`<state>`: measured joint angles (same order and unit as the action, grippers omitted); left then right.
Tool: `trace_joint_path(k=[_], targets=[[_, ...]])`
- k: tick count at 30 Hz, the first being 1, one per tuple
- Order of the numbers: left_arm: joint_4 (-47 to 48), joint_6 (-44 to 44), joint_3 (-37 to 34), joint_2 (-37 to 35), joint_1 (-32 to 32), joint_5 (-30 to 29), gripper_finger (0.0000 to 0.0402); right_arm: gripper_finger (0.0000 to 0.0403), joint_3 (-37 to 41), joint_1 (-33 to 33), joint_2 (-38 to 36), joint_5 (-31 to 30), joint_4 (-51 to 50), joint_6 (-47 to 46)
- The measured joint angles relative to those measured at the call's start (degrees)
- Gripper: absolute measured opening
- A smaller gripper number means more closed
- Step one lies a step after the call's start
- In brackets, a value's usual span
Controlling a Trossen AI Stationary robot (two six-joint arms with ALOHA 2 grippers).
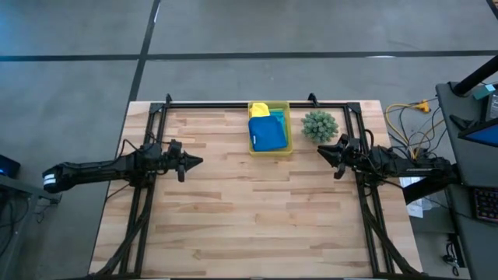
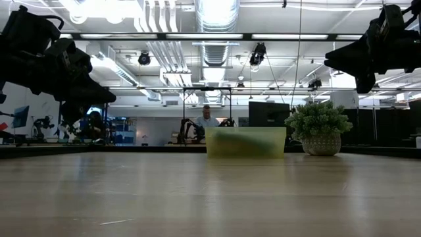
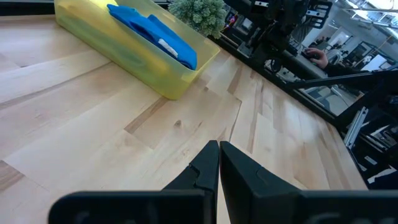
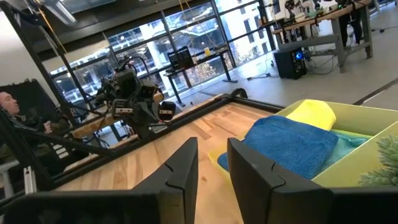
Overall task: Fold microfiber towels
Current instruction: Return to Home Position
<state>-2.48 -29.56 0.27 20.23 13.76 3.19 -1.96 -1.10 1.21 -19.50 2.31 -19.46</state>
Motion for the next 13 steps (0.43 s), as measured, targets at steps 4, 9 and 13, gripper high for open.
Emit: trace_joint_path(k=[4, 9, 13], targets=[[0.0, 0.0, 0.0, 0.0, 0.0, 0.01, 0.0, 0.0078, 0.0, 0.0, 0.0, 0.01, 0.0, 0.0], [-0.02, 0.0, 0.0, 0.0, 0.0, 0.01, 0.0, 0.0071, 0.0, 0.0, 0.0, -0.01, 0.0, 0.0], [-0.02, 0.0, 0.0, 0.0, -0.01, 0.01, 0.0, 0.007, 0.02, 0.0, 0.0, -0.01, 0.0, 0.0]])
